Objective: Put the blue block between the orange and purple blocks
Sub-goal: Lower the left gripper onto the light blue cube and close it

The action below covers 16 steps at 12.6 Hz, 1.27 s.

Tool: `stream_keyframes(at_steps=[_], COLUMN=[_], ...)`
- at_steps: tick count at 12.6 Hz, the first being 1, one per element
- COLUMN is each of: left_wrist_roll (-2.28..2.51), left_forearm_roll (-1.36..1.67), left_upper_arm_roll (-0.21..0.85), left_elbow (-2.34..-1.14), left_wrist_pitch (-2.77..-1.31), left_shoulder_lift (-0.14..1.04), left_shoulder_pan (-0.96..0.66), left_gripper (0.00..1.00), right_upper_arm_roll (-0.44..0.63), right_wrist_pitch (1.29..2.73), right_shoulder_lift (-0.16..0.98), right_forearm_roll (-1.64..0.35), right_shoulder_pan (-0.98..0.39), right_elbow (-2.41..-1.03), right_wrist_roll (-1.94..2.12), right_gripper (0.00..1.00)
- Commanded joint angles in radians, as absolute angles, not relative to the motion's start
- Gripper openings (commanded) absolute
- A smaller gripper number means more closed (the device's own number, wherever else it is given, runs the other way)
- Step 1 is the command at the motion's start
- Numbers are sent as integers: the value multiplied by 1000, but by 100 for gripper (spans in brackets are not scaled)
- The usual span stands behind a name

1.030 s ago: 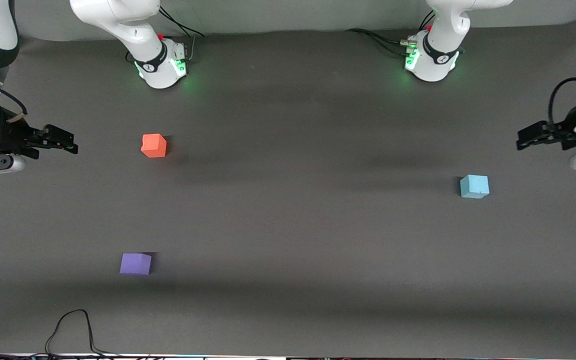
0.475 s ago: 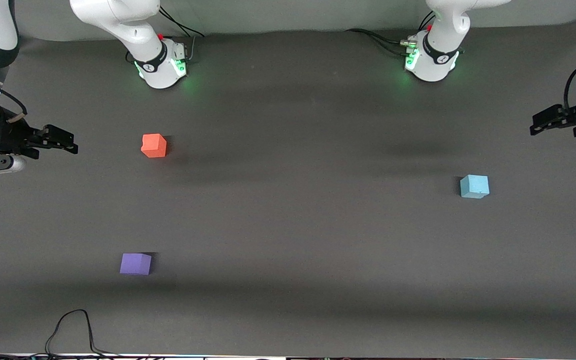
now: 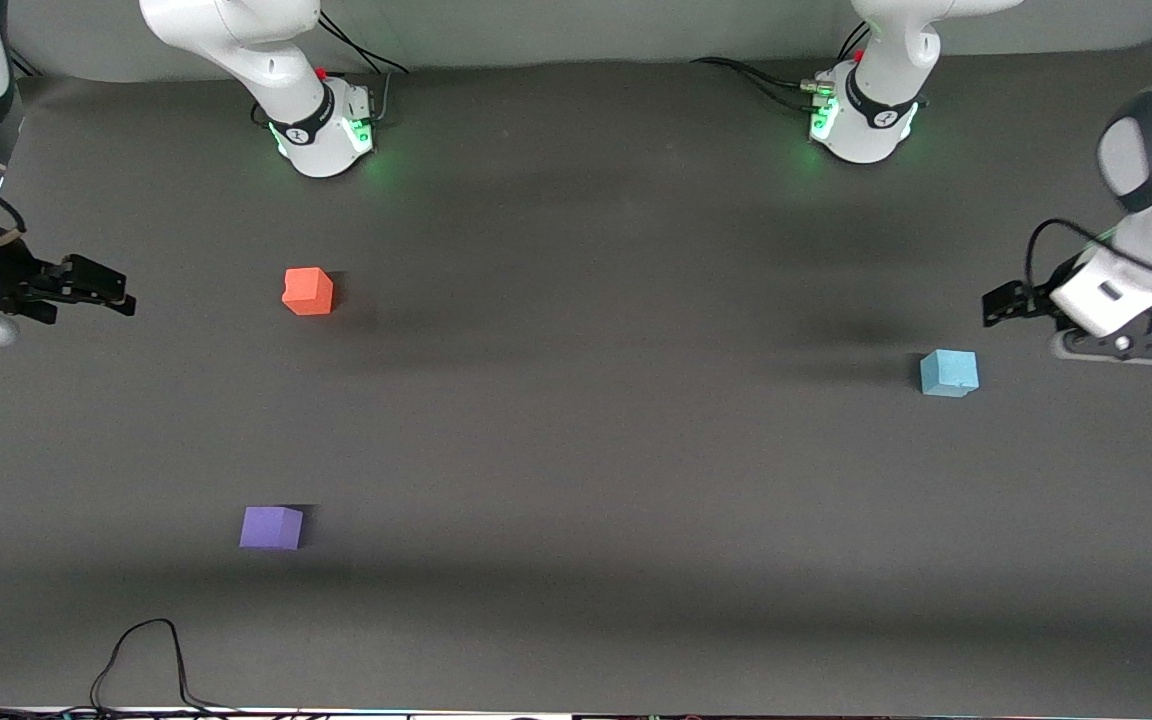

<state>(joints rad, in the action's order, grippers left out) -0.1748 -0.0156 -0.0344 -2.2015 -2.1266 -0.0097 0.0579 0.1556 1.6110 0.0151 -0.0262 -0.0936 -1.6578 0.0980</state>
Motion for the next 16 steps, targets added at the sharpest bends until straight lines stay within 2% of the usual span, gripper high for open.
stream_keyframes(at_steps=[1,3,9,11,16], left_wrist_roll=[-186,-186,-186,-186,-186], left_forearm_roll=[-31,-44,-72,-87,-87], left_upper_arm_roll=[-37,-37,-37,-38,-40], left_elbow=[-2217,-2233,-2292,-2301,-2321], left_wrist_pitch=[-2236,-2328,-2568,-2600,-2599], left_shoulder_lift=[84,150,281,302,314], left_shoulder_pan=[48,43,55,57,66], left_gripper=[100,100,100,100,100], right_upper_arm_roll=[164,166,182,198,203], right_wrist_pitch=[1611,1599,1562,1508,1502], right_shoulder_lift=[44,66,68,60,57], right_forearm_roll=[-41,-44,-64,-98,-97], right_shoulder_pan=[-94,-92,-86,-83,-91], right_elbow=[-1602,-1559,-1562,-1560,-1556], right_wrist_roll=[101,98,98,98,84], right_gripper=[100,100,100,100,100])
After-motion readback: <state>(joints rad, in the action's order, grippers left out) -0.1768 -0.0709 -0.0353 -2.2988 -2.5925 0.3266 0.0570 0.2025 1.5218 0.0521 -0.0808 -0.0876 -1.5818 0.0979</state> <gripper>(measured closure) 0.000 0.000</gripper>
